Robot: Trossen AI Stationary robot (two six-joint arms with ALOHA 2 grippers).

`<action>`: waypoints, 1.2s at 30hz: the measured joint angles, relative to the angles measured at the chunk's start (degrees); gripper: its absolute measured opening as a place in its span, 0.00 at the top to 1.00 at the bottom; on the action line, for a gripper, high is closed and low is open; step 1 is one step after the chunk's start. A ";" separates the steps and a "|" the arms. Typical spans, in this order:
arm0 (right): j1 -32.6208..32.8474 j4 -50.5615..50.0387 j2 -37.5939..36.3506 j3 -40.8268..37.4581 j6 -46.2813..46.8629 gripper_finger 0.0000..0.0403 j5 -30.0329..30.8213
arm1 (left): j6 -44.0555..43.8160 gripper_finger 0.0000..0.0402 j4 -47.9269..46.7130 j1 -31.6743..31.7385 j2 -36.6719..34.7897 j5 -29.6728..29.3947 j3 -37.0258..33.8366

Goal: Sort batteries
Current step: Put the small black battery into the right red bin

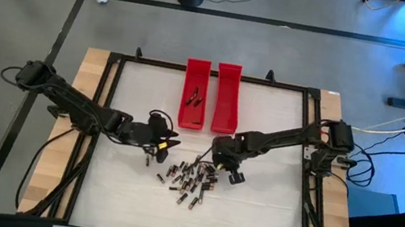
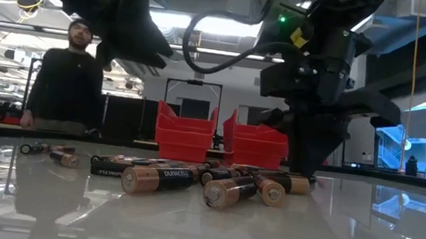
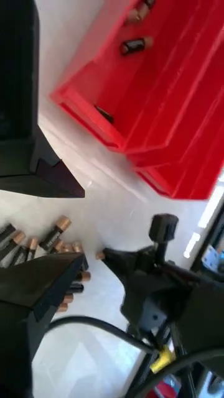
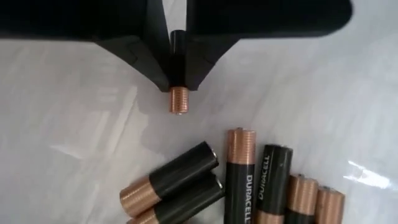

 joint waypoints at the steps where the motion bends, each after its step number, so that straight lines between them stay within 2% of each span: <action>1: 0.18 -0.06 -0.49 -0.03 0.05 0.95 0.84 | 0.30 0.65 0.24 -0.25 0.00 0.00 0.02; 7: 1.81 -3.62 -5.30 -0.73 1.74 0.96 5.04 | 1.23 0.65 0.68 -2.12 0.00 -0.33 0.02; 12: 2.39 -5.42 -12.02 -0.41 3.57 0.96 9.62 | 1.53 0.65 0.89 -4.88 0.00 -4.14 -0.24; 17: 2.65 -3.52 -18.64 -0.34 3.10 0.96 13.25 | -1.90 0.65 2.00 -6.83 0.00 -6.15 -3.76; 20: 1.27 -1.01 -21.54 -0.34 1.76 0.96 16.57 | -4.35 0.65 6.35 -7.30 0.00 -6.21 -6.71; 26: -7.49 4.67 -23.62 -0.21 1.32 0.96 16.86 | -6.38 0.65 14.39 -7.85 0.00 -6.19 -11.08; 36: -24.73 12.27 -23.77 -0.21 3.04 0.96 7.20 | -6.44 0.65 14.89 -9.06 0.00 -6.19 -11.19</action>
